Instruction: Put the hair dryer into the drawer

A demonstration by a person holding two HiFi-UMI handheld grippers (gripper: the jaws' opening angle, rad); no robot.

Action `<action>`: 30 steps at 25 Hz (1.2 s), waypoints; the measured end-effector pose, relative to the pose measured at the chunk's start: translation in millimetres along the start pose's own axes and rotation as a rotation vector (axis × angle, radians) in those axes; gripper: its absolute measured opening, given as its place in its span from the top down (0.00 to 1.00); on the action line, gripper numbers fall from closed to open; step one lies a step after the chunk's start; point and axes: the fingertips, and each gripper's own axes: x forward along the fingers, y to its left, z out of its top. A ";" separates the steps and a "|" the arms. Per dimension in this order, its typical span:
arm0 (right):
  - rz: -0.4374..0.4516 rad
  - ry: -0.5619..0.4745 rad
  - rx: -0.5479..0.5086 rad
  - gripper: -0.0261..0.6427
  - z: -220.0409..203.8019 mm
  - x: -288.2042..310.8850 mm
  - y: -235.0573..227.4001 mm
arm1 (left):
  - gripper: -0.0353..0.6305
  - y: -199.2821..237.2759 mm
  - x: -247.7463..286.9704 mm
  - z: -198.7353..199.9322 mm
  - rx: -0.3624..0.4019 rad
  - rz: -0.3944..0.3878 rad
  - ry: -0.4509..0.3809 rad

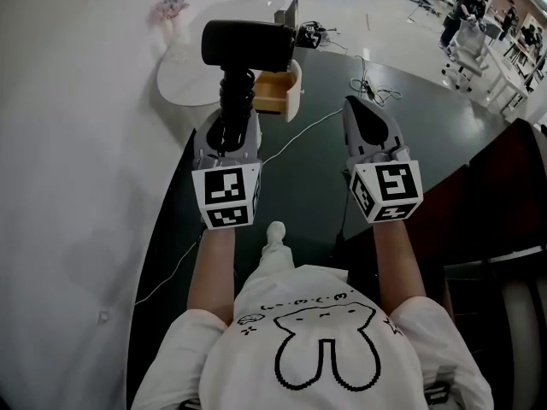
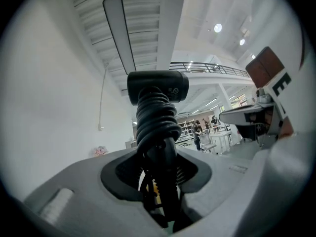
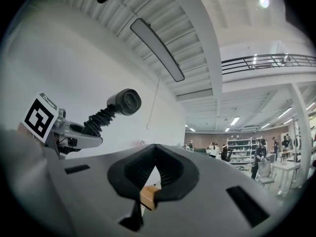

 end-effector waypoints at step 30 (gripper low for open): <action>-0.061 0.108 -0.037 0.96 -82.0 317.3 -88.1 | 0.72 147.2 325.2 -80.5 -0.120 -0.033 0.075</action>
